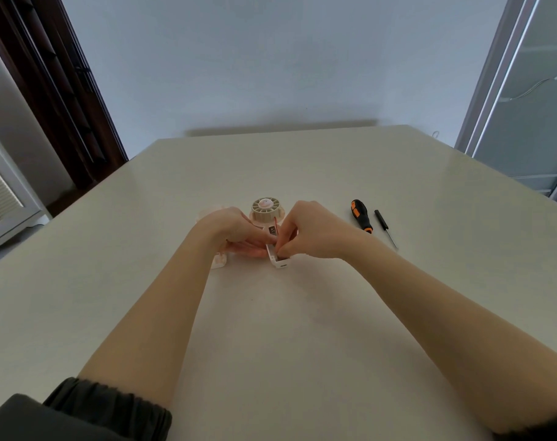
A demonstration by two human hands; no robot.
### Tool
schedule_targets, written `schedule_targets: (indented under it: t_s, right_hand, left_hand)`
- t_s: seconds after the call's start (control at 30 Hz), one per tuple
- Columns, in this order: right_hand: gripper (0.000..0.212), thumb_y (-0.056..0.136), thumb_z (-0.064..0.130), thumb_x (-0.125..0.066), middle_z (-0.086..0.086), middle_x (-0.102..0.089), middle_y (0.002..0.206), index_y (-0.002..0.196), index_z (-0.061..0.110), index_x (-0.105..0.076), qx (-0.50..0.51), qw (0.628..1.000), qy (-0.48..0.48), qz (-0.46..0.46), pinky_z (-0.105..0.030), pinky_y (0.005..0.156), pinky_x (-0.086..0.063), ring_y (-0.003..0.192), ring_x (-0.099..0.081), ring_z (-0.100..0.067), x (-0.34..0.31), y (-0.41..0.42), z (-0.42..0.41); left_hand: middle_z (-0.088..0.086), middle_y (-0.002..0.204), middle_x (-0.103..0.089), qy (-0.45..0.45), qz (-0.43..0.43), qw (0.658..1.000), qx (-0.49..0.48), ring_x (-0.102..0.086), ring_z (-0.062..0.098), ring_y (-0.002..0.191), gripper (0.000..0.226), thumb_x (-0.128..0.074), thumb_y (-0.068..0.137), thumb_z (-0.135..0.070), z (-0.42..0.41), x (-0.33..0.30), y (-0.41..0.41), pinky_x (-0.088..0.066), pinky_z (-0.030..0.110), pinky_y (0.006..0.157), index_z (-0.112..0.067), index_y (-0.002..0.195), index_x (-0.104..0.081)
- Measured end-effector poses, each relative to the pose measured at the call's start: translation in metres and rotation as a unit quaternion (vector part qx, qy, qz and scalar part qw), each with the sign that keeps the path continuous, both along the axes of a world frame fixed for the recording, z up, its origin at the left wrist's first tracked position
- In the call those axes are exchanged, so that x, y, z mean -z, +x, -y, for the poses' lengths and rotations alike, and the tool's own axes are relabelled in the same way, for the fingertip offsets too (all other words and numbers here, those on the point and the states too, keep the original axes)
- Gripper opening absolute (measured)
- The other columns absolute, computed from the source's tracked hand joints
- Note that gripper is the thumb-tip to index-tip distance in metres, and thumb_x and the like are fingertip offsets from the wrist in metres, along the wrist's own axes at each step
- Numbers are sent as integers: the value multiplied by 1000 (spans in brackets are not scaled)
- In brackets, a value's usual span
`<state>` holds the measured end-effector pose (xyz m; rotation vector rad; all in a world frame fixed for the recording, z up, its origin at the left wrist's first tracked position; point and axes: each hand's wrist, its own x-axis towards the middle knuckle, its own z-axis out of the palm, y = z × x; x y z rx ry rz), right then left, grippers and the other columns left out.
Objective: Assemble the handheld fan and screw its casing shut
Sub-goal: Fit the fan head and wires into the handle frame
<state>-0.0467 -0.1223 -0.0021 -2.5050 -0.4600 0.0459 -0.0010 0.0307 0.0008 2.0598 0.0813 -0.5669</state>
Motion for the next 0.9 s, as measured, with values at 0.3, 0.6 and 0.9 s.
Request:
schedule_targets:
  t_s: [0.3, 0.6, 0.9]
  right_hand:
    - [8, 72, 9, -72, 4, -58, 61, 70, 16, -75, 9, 998, 43, -43, -21, 58, -35, 62, -47, -9, 1, -3, -1]
    - [10, 72, 8, -71, 6, -58, 61, 78, 12, -78, -9, 1000, 0, -13, -20, 57, -38, 65, -51, -10, -2, -5, -3]
    - [10, 70, 6, -73, 4, -62, 64, 75, 15, -77, -6, 1000, -2, -9, -23, 63, -42, 68, -54, -9, -1, -5, -1]
  left_hand:
    - [7, 65, -72, -4, 3, 1000, 4, -69, 12, 54, 17, -78, 73, -9, -1, 0, -3, -57, 18, 53, -2, 83, -66]
    - [5, 61, -72, -1, 12, 1000, 7, -69, 10, 54, 12, -76, 76, -10, 0, 0, -5, -58, 18, 58, -5, 80, -66]
    - [11, 77, -73, -16, 1, 1000, 1, -70, 17, 71, 17, -77, 75, -9, 2, 1, -6, -58, 22, 69, 0, 86, -67]
